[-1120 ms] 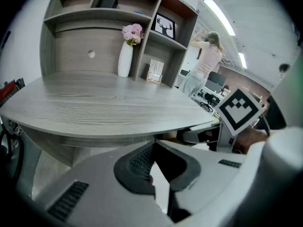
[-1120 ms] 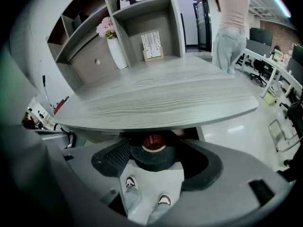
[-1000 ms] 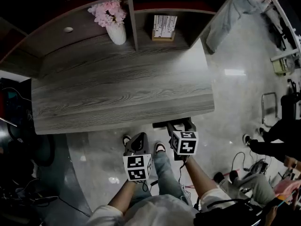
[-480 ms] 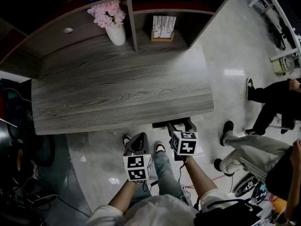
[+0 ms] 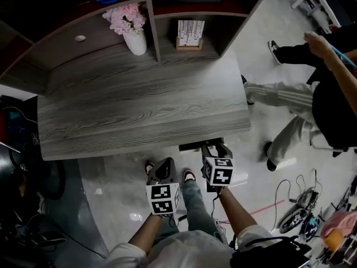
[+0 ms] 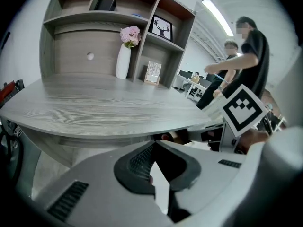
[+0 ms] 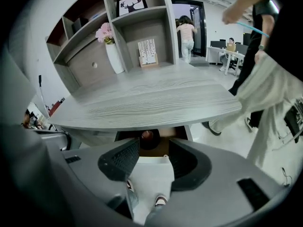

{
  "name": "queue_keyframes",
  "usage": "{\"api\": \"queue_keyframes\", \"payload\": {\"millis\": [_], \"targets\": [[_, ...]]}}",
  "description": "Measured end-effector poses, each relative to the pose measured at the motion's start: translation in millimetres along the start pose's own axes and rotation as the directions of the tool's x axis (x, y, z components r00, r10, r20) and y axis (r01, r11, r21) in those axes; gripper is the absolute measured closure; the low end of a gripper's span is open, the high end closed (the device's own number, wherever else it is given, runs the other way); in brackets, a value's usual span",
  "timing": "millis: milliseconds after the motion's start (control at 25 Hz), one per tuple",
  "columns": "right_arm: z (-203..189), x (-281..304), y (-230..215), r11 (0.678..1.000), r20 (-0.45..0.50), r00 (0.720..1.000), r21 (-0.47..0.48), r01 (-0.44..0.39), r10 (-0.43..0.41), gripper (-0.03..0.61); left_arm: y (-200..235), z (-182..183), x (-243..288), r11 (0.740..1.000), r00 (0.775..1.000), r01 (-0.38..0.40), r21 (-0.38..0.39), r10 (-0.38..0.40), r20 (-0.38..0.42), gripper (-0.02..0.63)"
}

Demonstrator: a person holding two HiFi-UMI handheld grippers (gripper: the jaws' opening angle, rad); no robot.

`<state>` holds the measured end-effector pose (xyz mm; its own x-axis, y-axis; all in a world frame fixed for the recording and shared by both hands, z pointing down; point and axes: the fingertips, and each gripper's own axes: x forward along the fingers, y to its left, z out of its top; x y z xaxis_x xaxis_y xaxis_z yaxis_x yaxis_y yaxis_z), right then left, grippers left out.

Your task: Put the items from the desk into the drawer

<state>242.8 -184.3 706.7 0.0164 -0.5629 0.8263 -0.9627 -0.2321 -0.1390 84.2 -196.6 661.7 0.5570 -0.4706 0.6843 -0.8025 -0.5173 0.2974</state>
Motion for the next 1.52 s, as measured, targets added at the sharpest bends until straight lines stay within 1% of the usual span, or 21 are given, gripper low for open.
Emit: {"api": "queue_keyframes", "payload": {"millis": [280,400,720,1040,1320,1520], "targets": [[5.5,-15.6,-1.8,1.0,0.025,1.0,0.008,0.019,-0.019,0.525,-6.0,3.9,-8.6,1.0,1.0,0.0,0.013,-0.001,0.014,0.606],[8.0,-22.9,-4.8,1.0,0.044,0.999,0.003,0.024,-0.024,0.554,-11.3,8.1,-13.6,1.0,1.0,0.004,0.023,-0.004,0.021,0.606],[12.0,-47.4,-9.0,0.999,0.082,0.996,0.028,0.024,-0.026,0.575,-27.8,16.0,-27.7,0.998,0.999,0.016,0.053,-0.018,0.043,0.606],[1.3,-81.2,-14.1,0.999,0.098,0.995,0.041,0.002,-0.006,0.578,-48.5,18.2,-44.6,0.996,0.998,0.023,0.081,-0.028,0.059,0.606],[-2.0,-113.0,-14.9,1.0,0.141,0.99,-0.002,-0.018,0.018,0.578,-62.0,28.9,-62.6,0.996,0.995,0.003,0.094,-0.012,0.101,0.606],[-4.1,-134.6,-19.1,1.0,0.159,0.987,0.014,-0.025,0.022,0.578,-77.7,33.2,-77.7,0.994,0.993,0.009,0.109,-0.022,0.118,0.606]]}}
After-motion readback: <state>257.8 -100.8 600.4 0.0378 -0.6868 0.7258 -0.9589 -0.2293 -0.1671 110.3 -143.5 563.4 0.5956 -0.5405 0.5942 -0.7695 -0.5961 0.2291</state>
